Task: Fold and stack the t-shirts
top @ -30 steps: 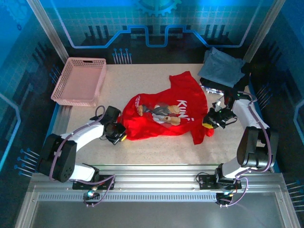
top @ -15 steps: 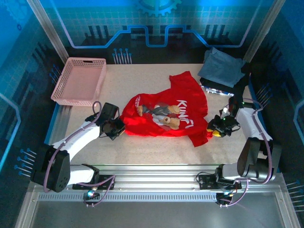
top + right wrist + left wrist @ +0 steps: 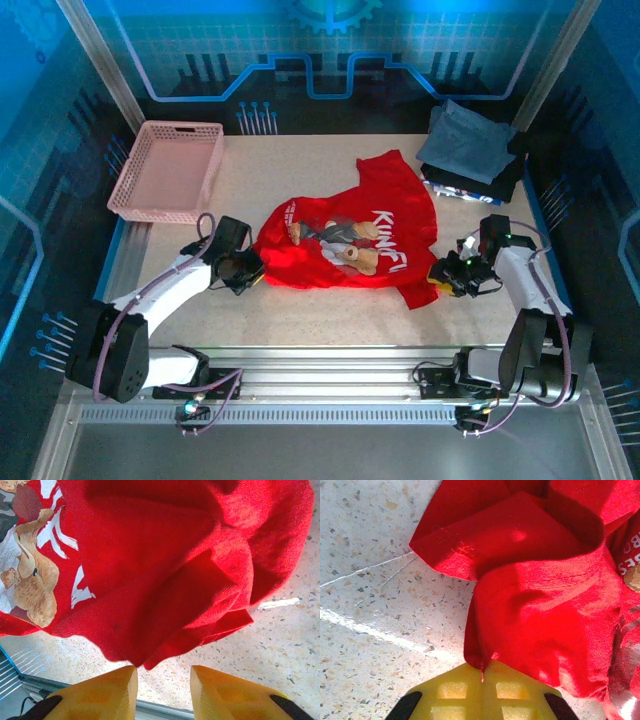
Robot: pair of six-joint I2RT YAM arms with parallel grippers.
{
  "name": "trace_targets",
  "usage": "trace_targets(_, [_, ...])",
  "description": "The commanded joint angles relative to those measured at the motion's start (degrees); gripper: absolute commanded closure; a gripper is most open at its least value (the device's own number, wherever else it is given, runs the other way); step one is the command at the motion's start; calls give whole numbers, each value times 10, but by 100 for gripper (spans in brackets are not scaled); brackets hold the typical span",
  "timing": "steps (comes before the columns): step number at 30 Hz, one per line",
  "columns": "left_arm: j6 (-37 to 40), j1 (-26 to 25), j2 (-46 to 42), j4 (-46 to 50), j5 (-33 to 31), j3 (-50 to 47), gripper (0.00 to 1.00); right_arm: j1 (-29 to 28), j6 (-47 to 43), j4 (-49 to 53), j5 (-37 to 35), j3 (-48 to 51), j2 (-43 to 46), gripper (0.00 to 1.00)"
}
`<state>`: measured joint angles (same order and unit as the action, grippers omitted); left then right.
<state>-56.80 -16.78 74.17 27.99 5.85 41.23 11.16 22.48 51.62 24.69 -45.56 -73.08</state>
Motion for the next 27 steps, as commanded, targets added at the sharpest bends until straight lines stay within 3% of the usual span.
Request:
trace_targets(1, [13, -2, 6, -2, 12, 9, 100, -10, 3, -25, 4, 14, -8, 66])
trace_targets(17, [10, -2, -8, -7, 12, -5, 100, -50, -9, -52, -35, 0, -62, 67])
trace_targets(21, [8, -2, -11, -9, 12, -9, 100, -50, 7, -78, -53, 3, -71, 77])
trace_targets(25, [10, -1, -16, -6, 12, -9, 100, -53, 30, -98, -46, -5, -68, 96])
trace_targets(27, [10, 0, -21, -3, 11, -9, 100, -52, 34, -91, -46, -11, -56, 100])
